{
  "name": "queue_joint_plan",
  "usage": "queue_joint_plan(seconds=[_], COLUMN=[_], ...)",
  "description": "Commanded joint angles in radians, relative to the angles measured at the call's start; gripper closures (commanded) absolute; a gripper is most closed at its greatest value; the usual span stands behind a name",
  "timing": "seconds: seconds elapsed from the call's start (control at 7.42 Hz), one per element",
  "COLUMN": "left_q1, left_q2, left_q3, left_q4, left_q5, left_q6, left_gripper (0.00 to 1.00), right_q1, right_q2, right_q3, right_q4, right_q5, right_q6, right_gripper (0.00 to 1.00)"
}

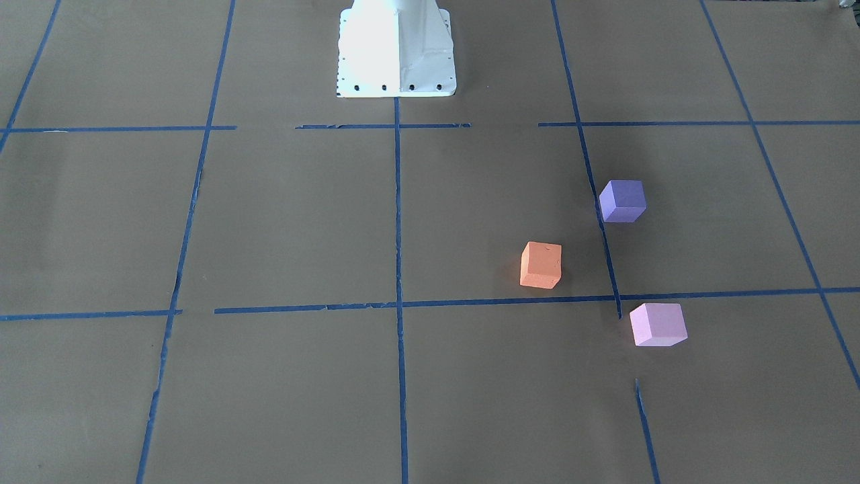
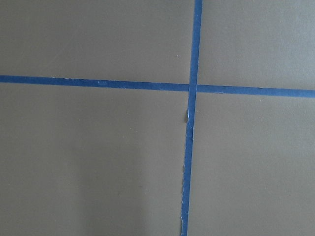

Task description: Arrange blocks in a line

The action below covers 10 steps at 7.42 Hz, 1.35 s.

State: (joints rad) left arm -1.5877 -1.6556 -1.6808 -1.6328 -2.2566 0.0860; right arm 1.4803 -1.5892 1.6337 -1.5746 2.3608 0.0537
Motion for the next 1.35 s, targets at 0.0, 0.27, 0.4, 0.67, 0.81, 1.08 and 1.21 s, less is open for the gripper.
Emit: queue_joint_plan(seconds=[0.0,0.27,0.4,0.67,0.81,1.08,1.21], left_q1=[0.0,0.002,0.002,0.002,0.003,0.003,0.003], left_q2=[-0.001,-0.003,-0.003,0.002,-0.004,-0.003,0.0], left_q3=[-0.008,-0.002,-0.008,0.009,0.025,0.039,0.039], left_q4=[0.004,0.022,0.022,0.037,0.069,0.106,0.108], left_q5=[0.0,0.005,0.0,-0.001,-0.003,-0.044,-0.076], left_q6=[0.0,0.0,0.0,-0.002,-0.002,-0.002,-0.002], left_gripper=[0.0,0.0,0.0,0.0,0.0,0.0,0.0], right_q1=[0.0,0.0,0.0,0.0,0.0,0.0,0.0], right_q2=[0.0,0.0,0.0,0.0,0.0,0.0,0.0], right_q3=[0.0,0.0,0.0,0.0,0.0,0.0,0.0], right_q4=[-0.001,0.001,-0.001,0.001,-0.001,0.001,-0.001], right_q5=[0.0,0.0,0.0,0.0,0.0,0.0,0.0], right_q6=[0.0,0.0,0.0,0.0,0.0,0.0,0.0], right_gripper=[0.0,0.0,0.0,0.0,0.0,0.0,0.0])
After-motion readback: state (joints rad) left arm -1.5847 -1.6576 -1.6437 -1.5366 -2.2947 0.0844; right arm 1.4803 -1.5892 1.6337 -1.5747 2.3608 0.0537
